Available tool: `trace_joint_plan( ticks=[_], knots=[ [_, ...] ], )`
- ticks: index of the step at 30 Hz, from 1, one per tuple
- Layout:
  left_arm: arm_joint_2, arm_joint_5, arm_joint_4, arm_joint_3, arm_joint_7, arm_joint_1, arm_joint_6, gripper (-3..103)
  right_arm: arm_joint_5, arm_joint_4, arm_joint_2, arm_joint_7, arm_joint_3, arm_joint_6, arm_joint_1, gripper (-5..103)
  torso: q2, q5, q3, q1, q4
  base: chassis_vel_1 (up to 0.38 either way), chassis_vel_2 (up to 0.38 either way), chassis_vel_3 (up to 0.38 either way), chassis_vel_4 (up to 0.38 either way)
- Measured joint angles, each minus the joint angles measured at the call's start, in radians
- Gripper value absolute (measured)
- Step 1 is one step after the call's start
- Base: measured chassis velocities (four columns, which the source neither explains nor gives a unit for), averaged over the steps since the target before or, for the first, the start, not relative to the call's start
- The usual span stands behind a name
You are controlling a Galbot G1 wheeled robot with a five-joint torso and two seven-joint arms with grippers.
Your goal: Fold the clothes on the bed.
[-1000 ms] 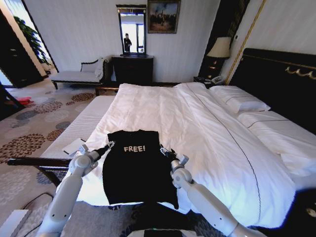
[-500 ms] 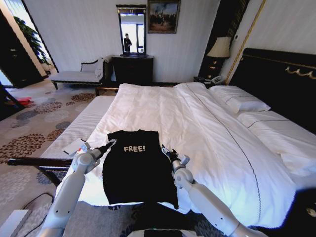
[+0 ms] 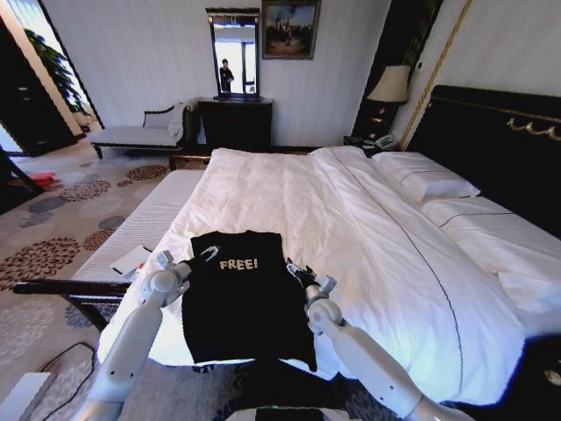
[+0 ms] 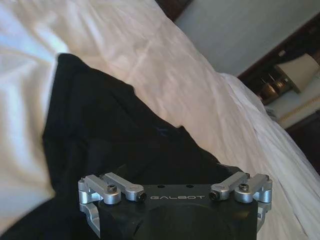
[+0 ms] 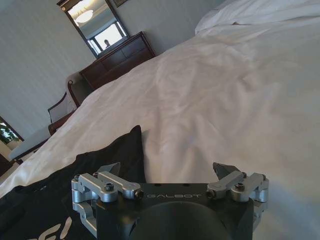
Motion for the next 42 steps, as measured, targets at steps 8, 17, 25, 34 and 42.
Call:
trace_joint_plan(
  ticks=[8,17,25,34,42],
  knots=[
    [0.014,0.008,-0.056,0.020,0.000,0.022,0.005,100,-0.002,-0.005,0.015,0.004,-0.005,-0.001,0.005,100,0.000,-0.0001,0.000,0.000,0.0000,0.000,0.000,0.000,0.000],
    [0.027,-0.014,0.019,-0.084,0.018,0.020,0.008,100,-0.005,-0.005,0.009,0.005,-0.002,-0.002,0.001,100,0.000,-0.0002,0.000,0.000,0.0002,0.000,0.000,0.000,0.000],
    [-0.006,-0.014,0.084,-0.091,0.019,-0.001,0.014,100,-0.007,-0.002,0.015,0.008,-0.004,-0.002,0.000,100,0.000,-0.0002,0.000,0.000,0.0000,0.000,0.000,0.000,0.000],
    [-0.029,-0.001,0.114,-0.115,0.019,-0.010,0.014,100,-0.009,0.000,0.002,0.010,-0.001,-0.002,-0.006,100,0.000,-0.0002,0.000,0.000,-0.0001,0.000,0.000,0.000,0.000],
    [-0.011,-0.014,0.102,-0.148,0.020,0.011,0.018,100,-0.010,-0.005,0.011,0.011,-0.002,-0.003,-0.004,100,0.000,0.0000,0.000,0.000,0.0003,0.000,0.000,0.000,0.000]
  ],
)
